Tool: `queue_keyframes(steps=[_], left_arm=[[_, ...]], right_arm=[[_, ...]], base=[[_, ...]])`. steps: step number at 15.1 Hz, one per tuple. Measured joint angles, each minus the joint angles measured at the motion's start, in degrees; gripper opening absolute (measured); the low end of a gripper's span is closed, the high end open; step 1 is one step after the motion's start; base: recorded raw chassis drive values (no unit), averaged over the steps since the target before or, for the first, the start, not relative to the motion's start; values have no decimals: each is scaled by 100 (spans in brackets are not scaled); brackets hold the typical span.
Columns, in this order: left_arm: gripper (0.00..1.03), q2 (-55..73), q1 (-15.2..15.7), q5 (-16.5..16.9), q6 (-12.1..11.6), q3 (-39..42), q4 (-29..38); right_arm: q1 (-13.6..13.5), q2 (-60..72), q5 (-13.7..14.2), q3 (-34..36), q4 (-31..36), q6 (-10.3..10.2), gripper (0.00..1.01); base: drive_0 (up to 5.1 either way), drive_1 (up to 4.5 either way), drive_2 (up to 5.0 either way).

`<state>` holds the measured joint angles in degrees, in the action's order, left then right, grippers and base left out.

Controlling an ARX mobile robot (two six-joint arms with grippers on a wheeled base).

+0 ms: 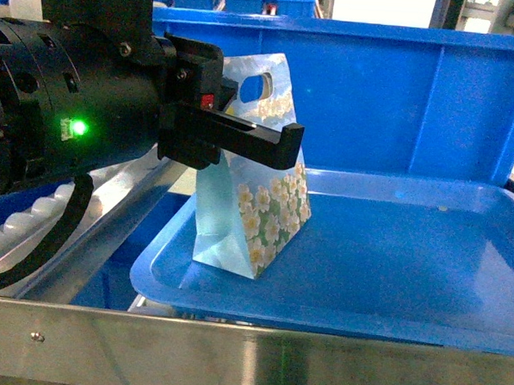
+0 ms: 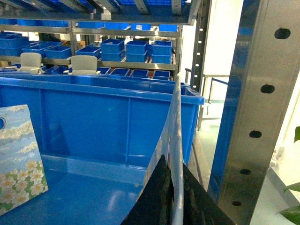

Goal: Move flower gift bag to table near conveyor

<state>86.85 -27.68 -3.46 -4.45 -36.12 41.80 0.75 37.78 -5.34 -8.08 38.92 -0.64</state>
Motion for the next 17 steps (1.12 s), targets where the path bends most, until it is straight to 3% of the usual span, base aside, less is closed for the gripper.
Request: queue_keyframes(steps=[6,13,17], left_arm=[[2,-575,7,-66,-122,101,273],[2,-2234,535,-267,-553,1150,632],[2,-2422,575,-238,-654,1303,614]], right_arm=[[0,0,0,0,-4,0,3],[0,0,0,0,-4,-2,3],[0,9,11,0,-31,-4,3]], base=[[0,0,0],[0,0,0],[0,0,0]])
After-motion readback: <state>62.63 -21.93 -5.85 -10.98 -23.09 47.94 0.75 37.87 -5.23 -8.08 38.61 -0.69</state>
